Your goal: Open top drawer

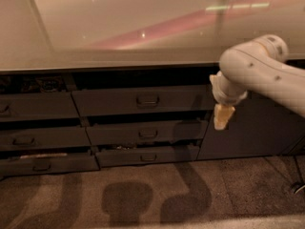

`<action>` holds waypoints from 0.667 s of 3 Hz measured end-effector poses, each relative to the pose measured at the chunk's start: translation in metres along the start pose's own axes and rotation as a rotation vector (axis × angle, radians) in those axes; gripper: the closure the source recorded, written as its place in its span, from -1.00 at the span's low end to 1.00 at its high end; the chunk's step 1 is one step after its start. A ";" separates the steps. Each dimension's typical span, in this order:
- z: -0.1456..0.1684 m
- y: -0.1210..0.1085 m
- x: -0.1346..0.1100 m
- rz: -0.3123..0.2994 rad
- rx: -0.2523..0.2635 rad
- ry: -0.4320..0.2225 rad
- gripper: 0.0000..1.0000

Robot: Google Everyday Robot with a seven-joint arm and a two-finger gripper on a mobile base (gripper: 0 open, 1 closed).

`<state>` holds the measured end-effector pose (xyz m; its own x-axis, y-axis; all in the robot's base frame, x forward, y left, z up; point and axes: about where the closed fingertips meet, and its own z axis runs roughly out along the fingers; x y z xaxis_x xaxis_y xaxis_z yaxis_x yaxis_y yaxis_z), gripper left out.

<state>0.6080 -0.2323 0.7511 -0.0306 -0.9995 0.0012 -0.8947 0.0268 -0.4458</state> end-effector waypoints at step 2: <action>0.033 -0.044 0.014 0.035 -0.019 0.048 -1.00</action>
Offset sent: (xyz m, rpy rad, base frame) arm 0.0430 -0.0134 -0.0109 -0.0278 0.0248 -0.0442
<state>0.6610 -0.2477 0.7414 -0.0830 -0.9961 0.0286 -0.9011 0.0628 -0.4290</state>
